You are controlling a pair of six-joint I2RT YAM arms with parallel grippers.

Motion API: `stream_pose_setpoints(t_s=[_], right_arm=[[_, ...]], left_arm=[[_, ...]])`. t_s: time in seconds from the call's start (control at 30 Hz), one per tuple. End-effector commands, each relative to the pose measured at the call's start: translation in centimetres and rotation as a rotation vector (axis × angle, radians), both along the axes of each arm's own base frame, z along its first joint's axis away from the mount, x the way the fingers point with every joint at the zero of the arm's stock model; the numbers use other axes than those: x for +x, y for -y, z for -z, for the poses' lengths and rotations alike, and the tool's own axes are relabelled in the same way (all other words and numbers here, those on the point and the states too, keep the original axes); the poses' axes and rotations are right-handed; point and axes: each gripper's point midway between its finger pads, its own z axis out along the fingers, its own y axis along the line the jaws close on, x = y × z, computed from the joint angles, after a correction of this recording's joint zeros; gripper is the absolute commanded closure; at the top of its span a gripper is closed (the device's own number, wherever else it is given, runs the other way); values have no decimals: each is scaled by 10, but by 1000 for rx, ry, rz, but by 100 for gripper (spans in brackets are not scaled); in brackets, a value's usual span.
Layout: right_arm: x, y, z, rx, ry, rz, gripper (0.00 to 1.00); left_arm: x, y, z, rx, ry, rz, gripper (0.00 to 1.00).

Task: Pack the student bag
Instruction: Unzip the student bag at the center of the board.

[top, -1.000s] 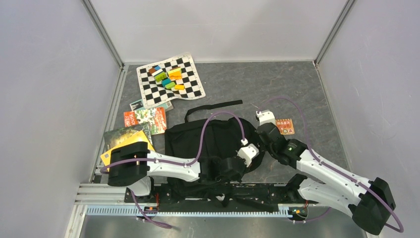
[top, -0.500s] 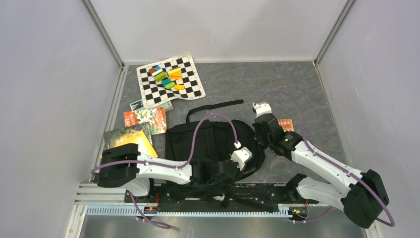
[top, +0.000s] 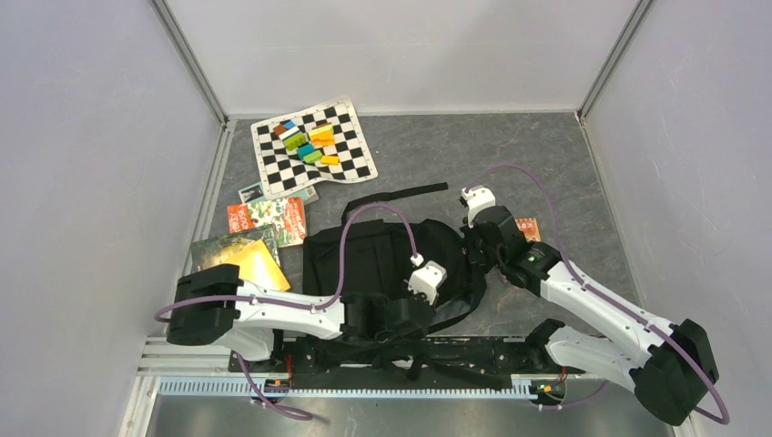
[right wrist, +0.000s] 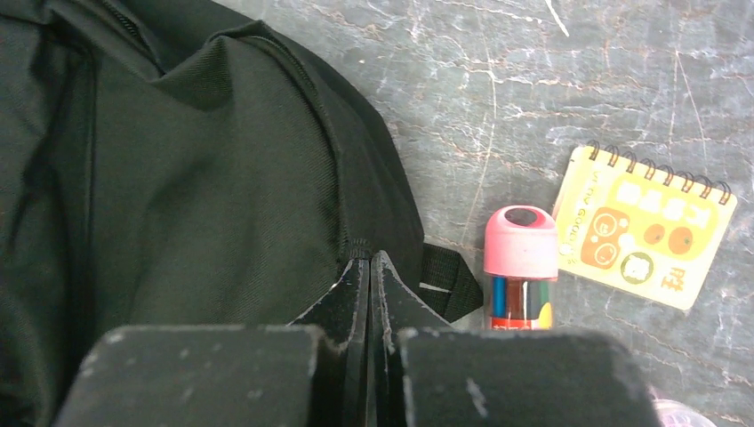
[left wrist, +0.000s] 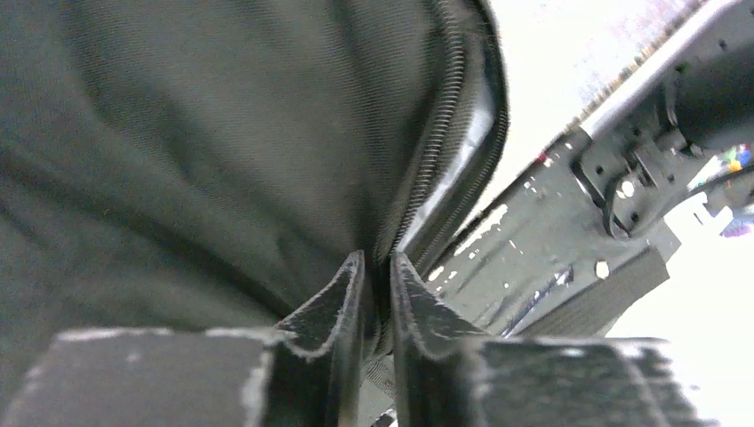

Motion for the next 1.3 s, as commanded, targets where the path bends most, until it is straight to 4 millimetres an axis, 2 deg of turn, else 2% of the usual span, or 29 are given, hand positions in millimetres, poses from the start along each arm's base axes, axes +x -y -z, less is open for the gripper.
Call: stream_pose_setpoints(t_s=[0.0,0.03,0.23,0.33,0.43,0.6,0.73,0.87,1.1,1.27], right_arm=[[3,-14,-19,69,51,-58,100],[2,-13,-17,68,47,-61,100],[-2,-13,-13,81,36,-59,100],[-3,-12,-14,86,37,-54,100],[-3,-12,-14,91,39,-50,100],[-4,-13,-15,98,37,-51,100],[-5,-11,-16,96,41,-46,100],[-5,-10,-15,94,42,-44,100],[-6,-9,-13,93,37,-41,100],[-7,-7,-13,88,38,-36,100]], left_arm=[[19,-20,-13,1,8,-202,71],[17,-16,-16,-10,8,-179,62],[11,18,-53,-101,23,-86,29],[11,38,-76,-170,30,-69,19],[19,50,-87,-193,42,-101,11],[38,58,-78,-183,10,-184,15],[45,60,-65,-155,6,-209,17],[50,62,-49,-129,-27,-228,17],[52,76,-40,-115,-34,-207,14],[58,74,-32,-68,-36,-232,16]])
